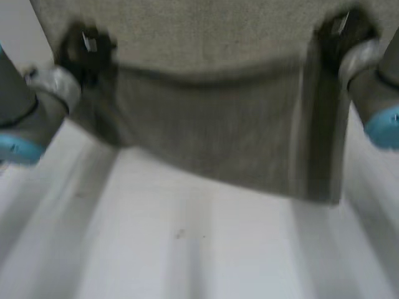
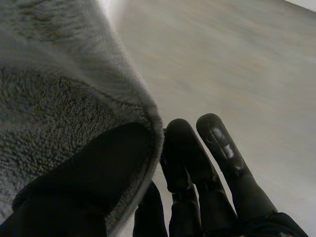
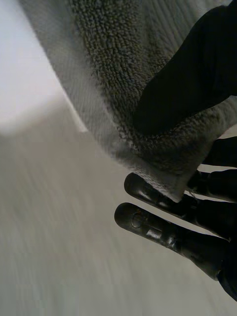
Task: Fold the towel.
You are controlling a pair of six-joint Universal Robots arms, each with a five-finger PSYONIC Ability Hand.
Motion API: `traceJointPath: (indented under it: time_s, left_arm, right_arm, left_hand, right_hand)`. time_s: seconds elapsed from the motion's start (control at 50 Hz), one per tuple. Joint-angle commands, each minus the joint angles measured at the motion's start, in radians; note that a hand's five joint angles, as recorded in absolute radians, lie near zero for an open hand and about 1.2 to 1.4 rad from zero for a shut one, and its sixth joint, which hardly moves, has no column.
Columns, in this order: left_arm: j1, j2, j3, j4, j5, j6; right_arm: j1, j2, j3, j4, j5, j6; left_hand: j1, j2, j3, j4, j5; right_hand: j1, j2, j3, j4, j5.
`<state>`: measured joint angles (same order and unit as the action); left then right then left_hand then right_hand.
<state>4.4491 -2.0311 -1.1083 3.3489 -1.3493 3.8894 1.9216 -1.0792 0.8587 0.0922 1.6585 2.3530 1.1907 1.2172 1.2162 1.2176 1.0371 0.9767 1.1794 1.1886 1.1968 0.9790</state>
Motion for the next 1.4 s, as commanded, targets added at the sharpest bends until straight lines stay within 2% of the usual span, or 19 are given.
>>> traceJointPath:
  time_s: [0.02,0.08,0.18,0.32,0.46,0.54,0.58,0.66,0.72,0.8,0.82,0.84,0.86,0.88,0.92,1.08,1.24,1.34,1.4]
  left_arm:
    - [-0.014,0.029,0.232,0.393,-0.175,-0.288]
    - [-0.013,0.048,0.22,0.469,-0.221,-0.343]
    - [0.003,0.051,0.119,0.419,-0.197,-0.375]
    - [0.039,0.038,-0.19,0.385,-0.044,-0.386]
    - [0.049,0.012,-0.401,0.406,0.044,-0.377]
    - [0.065,-0.044,-0.538,0.411,0.136,-0.328]
    - [0.079,-0.057,-0.619,0.405,0.189,-0.248]
    - [0.104,-0.049,-0.669,0.377,0.223,-0.158]
    - [0.145,-0.017,-0.693,0.299,0.231,-0.078]
    - [0.157,-0.001,-0.69,0.224,0.233,-0.048]
    - [0.159,-0.001,-0.683,0.198,0.233,-0.045]
    - [0.159,-0.001,-0.68,0.183,0.234,-0.044]
    - [0.159,-0.001,-0.68,0.182,0.234,-0.044]
    - [0.161,-0.003,-0.679,0.176,0.233,-0.042]
    - [0.161,-0.005,-0.679,0.176,0.227,-0.041]
    - [0.161,-0.026,-0.665,0.195,0.219,-0.054]
    - [0.153,-0.041,-0.662,0.233,0.216,-0.065]
    - [0.142,-0.024,-0.659,0.231,0.216,-0.131]
    - [0.124,0.003,-0.651,0.219,0.216,-0.231]
  right_arm:
    - [0.002,-0.151,0.026,-0.51,0.02,0.088]
    - [0.002,-0.174,0.083,-0.511,0.015,0.086]
    - [0.001,-0.173,0.175,-0.421,-0.012,0.088]
    - [-0.007,-0.166,0.344,-0.333,-0.088,0.097]
    - [-0.012,-0.099,0.595,-0.318,-0.157,0.098]
    - [-0.012,-0.064,0.646,-0.292,-0.149,0.098]
    - [-0.013,-0.042,0.681,-0.241,-0.149,0.098]
    - [-0.013,-0.05,0.703,-0.175,-0.148,0.101]
    - [-0.016,-0.073,0.717,-0.12,-0.152,0.117]
    - [-0.061,-0.14,0.756,-0.103,-0.163,0.185]
    - [-0.061,-0.14,0.757,-0.103,-0.163,0.186]
    - [-0.075,-0.172,0.772,-0.101,-0.166,0.213]
    - [-0.085,-0.198,0.783,-0.104,-0.169,0.242]
    - [-0.085,-0.199,0.783,-0.104,-0.169,0.242]
    - [-0.108,-0.237,0.801,-0.108,-0.192,0.299]
    - [-0.19,-0.269,0.826,-0.1,-0.269,0.37]
    - [-0.24,-0.269,0.843,-0.107,-0.27,0.407]
    - [-0.251,-0.272,0.846,-0.108,-0.275,0.437]
    - [-0.251,-0.271,0.847,-0.108,-0.276,0.454]
  left_hand:
    - [0.206,0.179,0.18,0.179,0.185]
    - [0.206,0.179,0.18,0.179,0.185]
    - [0.206,0.179,0.18,0.179,0.185]
    - [0.206,0.179,0.18,0.179,0.185]
    - [0.206,0.179,0.18,0.179,0.185]
    - [0.206,0.179,0.18,0.179,0.185]
    - [0.206,0.179,0.18,0.179,0.185]
    - [0.206,0.179,0.18,0.179,0.185]
    - [0.206,0.179,0.18,0.179,0.185]
    - [0.206,0.179,0.18,0.179,0.185]
    - [0.154,0.127,0.128,0.127,0.133]
    - [-0.068,-0.094,-0.093,-0.095,-0.089]
    - [-0.07,-0.097,-0.095,-0.097,-0.091]
    - [-0.305,-0.332,-0.331,-0.332,-0.326]
    - [-0.383,-0.41,-0.409,-0.41,-0.404]
    - [-0.381,-0.408,-0.407,-0.408,-0.402]
    - [-0.381,-0.408,-0.407,-0.408,-0.402]
    - [-0.364,-0.39,-0.389,-0.391,-0.384]
    - [-0.375,-0.402,-0.401,-0.402,-0.396]
  right_hand:
    - [0.42,0.217,0.208,0.199,0.243]
    - [0.42,0.217,0.208,0.199,0.243]
    - [0.42,0.217,0.208,0.199,0.243]
    - [0.42,0.217,0.208,0.199,0.243]
    - [0.42,0.217,0.208,0.199,0.243]
    - [0.42,0.217,0.208,0.199,0.243]
    - [0.42,0.217,0.208,0.199,0.243]
    - [0.42,0.217,0.208,0.199,0.243]
    - [0.42,0.217,0.208,0.199,0.243]
    - [0.42,0.217,0.208,0.199,0.243]
    - [0.42,0.217,0.208,0.199,0.243]
    - [0.42,0.217,0.208,0.199,0.243]
    - [0.42,0.217,0.208,0.199,0.243]
    - [0.42,0.217,0.208,0.199,0.243]
    - [0.42,0.217,0.208,0.199,0.243]
    - [0.42,0.217,0.208,0.199,0.243]
    - [0.42,0.217,0.208,0.199,0.243]
    - [0.42,0.217,0.208,0.199,0.243]
    - [0.42,0.217,0.208,0.199,0.243]
